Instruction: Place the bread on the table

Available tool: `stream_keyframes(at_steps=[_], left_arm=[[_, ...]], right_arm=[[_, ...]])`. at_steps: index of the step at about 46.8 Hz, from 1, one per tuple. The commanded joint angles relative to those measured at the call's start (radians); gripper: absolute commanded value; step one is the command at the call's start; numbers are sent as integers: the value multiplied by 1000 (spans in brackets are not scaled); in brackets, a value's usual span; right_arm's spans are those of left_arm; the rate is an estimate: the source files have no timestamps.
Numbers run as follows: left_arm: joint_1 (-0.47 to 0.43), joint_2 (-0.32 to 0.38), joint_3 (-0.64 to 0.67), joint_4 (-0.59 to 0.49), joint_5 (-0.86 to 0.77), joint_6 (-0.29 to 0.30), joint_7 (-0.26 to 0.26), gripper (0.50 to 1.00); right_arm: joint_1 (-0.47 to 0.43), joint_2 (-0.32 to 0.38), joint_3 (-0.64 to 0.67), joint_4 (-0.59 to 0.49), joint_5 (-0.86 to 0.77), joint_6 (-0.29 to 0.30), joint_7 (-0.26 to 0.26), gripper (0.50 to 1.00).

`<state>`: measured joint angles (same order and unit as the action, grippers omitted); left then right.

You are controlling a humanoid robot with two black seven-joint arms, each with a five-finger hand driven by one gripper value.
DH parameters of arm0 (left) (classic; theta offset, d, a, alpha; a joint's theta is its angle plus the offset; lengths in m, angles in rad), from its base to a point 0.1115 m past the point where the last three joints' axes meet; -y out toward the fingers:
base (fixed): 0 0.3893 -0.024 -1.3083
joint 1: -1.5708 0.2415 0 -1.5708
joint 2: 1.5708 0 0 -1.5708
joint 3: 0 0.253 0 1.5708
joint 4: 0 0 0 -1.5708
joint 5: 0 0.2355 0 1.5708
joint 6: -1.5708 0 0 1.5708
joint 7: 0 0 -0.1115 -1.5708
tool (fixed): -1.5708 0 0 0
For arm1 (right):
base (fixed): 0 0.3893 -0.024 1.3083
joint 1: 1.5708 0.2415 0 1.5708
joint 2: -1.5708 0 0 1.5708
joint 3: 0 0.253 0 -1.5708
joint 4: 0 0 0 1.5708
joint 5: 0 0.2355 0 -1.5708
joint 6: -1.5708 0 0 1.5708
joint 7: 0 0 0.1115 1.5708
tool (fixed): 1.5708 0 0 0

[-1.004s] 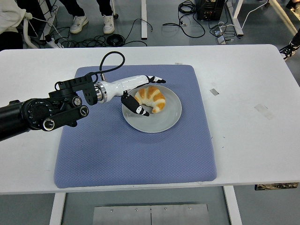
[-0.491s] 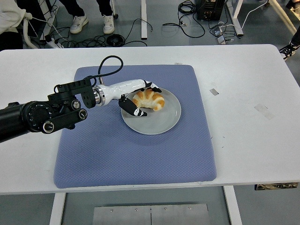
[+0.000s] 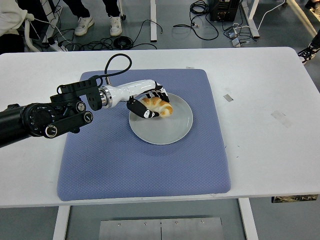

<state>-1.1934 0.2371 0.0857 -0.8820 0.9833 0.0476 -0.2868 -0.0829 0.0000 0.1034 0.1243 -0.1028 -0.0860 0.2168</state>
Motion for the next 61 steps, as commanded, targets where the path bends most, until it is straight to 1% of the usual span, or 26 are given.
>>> stream_keyframes(at_steps=[1,8,13,28,37,44,61], left_arm=[[-15,2,0,0,-2,0,0,500],[-40,19,0,0,-9,-2,0,500],[-41,68,-1,5,-12,-3,0,500],[-5,166,-1,54,-12,-3,0,500],[29,198,-1,54,-12,-2,0,500],[41,208,-1,54,-12,0,0,500],[49,203,-1,54,-14,3,1,500]], right_arm=[[0,0,-1,0,0,0,0,1000],[0,0,-1,0,0,0,1,1000],[0,0,1,0,0,0,1,1000],[0,0,-1,0,0,0,1,1000],[0,0,1,0,0,0,1,1000],[0,0,-1,0,0,0,0,1000],[0,0,1,0,0,0,1,1000]])
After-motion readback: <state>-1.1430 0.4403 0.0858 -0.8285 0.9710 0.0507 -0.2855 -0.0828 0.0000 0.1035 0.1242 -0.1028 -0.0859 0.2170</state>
